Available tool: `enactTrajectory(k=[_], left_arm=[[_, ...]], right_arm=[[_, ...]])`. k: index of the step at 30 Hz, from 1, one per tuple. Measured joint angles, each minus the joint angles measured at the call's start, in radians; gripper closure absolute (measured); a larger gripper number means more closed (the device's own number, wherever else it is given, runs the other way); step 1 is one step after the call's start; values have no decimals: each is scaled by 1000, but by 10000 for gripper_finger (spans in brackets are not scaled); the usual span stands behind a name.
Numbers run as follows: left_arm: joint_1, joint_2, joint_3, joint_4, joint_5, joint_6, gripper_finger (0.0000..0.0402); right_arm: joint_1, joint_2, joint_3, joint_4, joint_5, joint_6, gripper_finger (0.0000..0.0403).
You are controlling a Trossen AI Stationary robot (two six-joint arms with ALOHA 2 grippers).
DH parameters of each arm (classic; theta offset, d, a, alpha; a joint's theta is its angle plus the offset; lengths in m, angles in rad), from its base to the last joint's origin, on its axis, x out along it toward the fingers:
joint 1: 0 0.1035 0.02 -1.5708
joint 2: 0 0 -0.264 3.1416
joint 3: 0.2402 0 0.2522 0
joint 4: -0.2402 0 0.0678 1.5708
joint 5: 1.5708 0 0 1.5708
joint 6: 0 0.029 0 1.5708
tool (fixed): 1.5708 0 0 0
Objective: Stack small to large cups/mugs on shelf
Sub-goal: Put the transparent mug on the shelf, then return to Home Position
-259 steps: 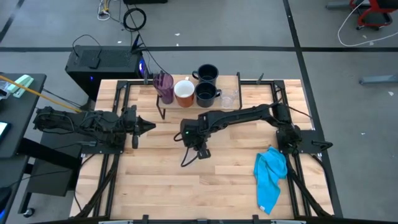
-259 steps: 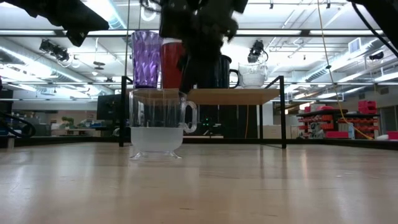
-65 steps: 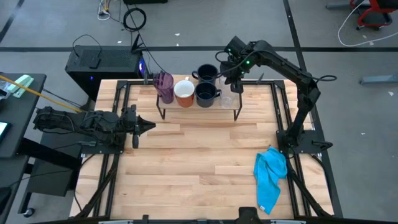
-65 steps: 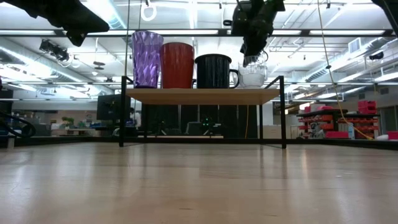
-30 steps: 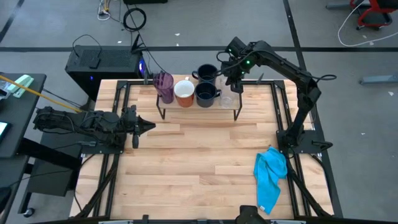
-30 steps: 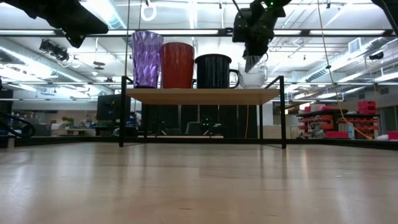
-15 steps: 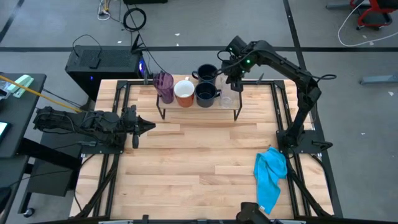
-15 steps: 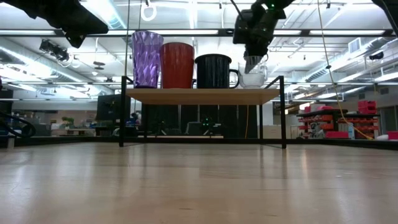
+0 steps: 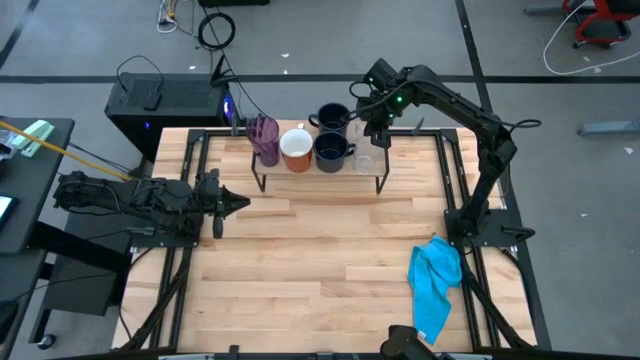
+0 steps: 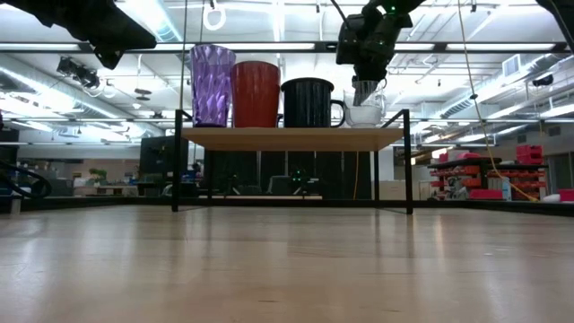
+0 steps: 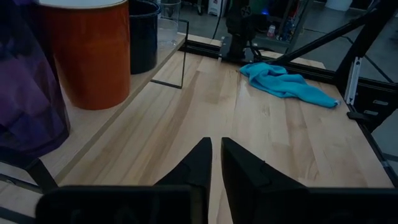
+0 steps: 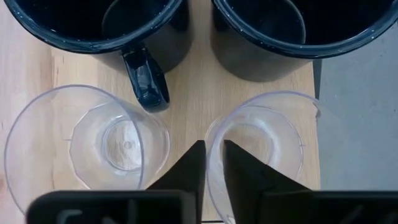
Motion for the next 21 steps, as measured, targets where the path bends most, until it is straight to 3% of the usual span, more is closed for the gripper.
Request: enactTrajectory(k=[21], left_arm=[[0,0,0,-8,0,0,356]], right_arm=[[0,-6,30,-22,1,46,261]])
